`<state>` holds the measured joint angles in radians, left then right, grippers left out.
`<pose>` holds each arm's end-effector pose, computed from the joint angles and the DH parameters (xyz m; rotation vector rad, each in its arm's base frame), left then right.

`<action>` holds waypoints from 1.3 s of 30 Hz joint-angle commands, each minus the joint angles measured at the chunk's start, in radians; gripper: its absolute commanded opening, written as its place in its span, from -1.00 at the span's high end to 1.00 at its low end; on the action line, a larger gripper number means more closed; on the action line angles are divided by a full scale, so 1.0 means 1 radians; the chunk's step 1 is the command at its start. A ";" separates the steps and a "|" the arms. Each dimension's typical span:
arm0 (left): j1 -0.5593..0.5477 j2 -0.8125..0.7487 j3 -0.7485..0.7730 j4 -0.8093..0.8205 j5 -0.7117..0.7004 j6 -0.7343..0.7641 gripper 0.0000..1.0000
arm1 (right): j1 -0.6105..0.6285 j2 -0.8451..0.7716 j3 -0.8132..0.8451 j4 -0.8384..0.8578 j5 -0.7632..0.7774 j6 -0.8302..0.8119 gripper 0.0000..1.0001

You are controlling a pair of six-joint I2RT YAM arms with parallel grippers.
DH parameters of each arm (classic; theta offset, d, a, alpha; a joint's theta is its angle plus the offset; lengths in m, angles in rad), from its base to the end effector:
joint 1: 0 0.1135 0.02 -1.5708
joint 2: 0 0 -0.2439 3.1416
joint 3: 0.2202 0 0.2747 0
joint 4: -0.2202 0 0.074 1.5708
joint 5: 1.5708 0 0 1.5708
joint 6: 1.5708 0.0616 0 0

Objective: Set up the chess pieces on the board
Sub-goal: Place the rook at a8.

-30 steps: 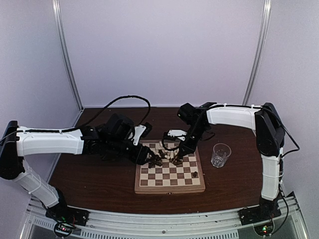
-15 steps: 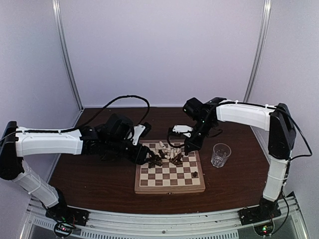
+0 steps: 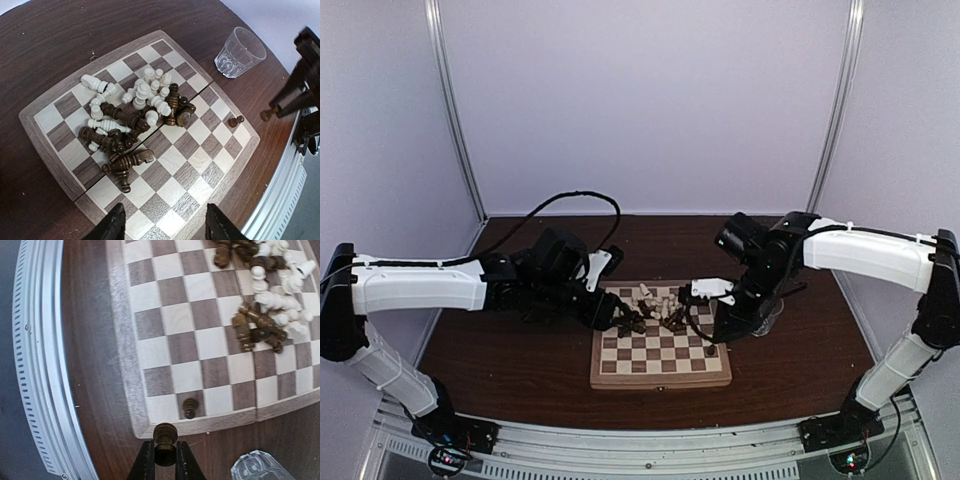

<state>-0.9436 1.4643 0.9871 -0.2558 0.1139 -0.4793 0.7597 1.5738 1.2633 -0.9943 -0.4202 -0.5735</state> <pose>0.2057 -0.2958 0.1957 0.6251 2.3732 -0.8192 0.2209 0.2445 0.2070 -1.8255 2.1890 0.6404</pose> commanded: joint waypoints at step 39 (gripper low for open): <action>0.002 0.052 0.018 0.043 0.007 0.007 -0.10 | 0.141 0.004 -0.247 0.221 0.168 -0.064 0.93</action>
<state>-0.9436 1.5040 0.9894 -0.2546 0.1131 -0.4778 0.9089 1.5974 1.0431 -0.7635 -0.2813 -0.6308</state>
